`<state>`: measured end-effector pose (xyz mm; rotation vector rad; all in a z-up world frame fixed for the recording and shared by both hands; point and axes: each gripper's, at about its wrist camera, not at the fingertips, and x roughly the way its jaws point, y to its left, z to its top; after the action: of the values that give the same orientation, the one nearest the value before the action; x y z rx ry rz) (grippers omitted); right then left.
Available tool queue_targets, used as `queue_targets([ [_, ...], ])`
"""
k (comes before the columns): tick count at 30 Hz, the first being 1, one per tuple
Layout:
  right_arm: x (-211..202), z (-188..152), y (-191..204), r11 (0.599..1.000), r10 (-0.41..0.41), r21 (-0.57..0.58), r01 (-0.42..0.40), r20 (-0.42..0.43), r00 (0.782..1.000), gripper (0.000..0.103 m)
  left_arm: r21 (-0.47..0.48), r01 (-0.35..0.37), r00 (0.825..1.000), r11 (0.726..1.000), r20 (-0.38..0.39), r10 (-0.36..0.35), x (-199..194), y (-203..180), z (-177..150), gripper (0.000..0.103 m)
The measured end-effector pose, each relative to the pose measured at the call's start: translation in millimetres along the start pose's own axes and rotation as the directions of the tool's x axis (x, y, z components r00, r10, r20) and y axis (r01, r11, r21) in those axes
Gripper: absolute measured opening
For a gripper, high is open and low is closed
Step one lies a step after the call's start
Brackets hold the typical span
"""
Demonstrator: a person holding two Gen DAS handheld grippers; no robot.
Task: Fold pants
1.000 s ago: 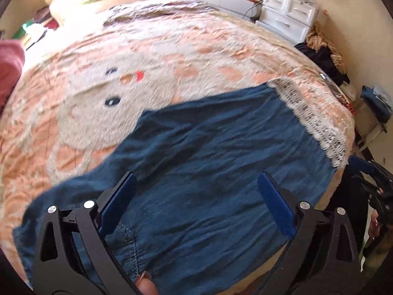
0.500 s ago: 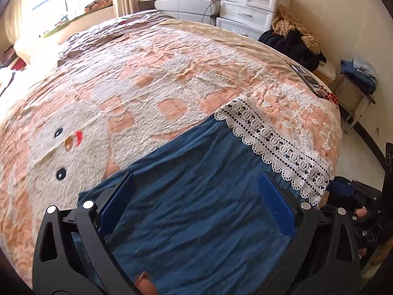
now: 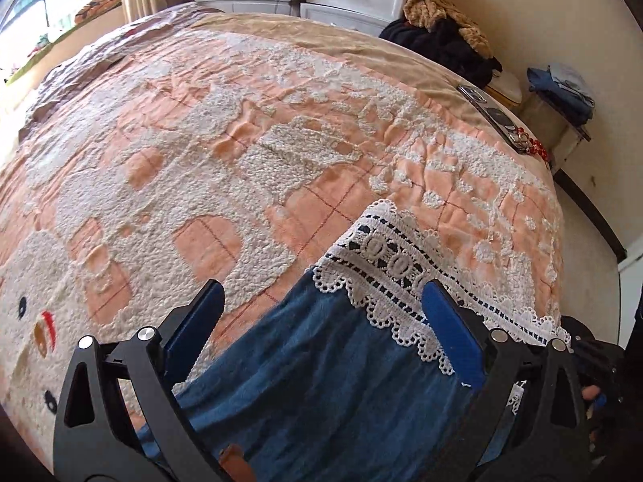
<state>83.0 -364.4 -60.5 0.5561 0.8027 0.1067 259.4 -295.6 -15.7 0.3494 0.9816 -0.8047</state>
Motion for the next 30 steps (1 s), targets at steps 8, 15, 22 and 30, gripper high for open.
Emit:
queue_targets([
  [8,3,3,-2,0.999,0.021,0.034,-0.022,0.030,0.999,0.046,0.014,0.185,0.980,0.983,-0.078,-0.184,30,-2,3,0.056],
  [15,4,6,-6,0.997,0.060,0.049,-0.063,0.059,0.996,0.019,0.015,0.216,0.975,0.976,-0.053,-0.215,33,-2,1,0.016],
  [22,-10,9,26,0.996,0.071,-0.069,-0.063,0.127,0.989,0.017,0.018,0.250,0.967,0.968,0.038,-0.250,0,5,0,0.013],
  [30,-22,9,108,0.935,0.223,-0.307,-0.175,0.130,0.966,0.017,-0.016,0.300,0.934,0.954,0.205,-0.291,-85,50,-28,0.014],
])
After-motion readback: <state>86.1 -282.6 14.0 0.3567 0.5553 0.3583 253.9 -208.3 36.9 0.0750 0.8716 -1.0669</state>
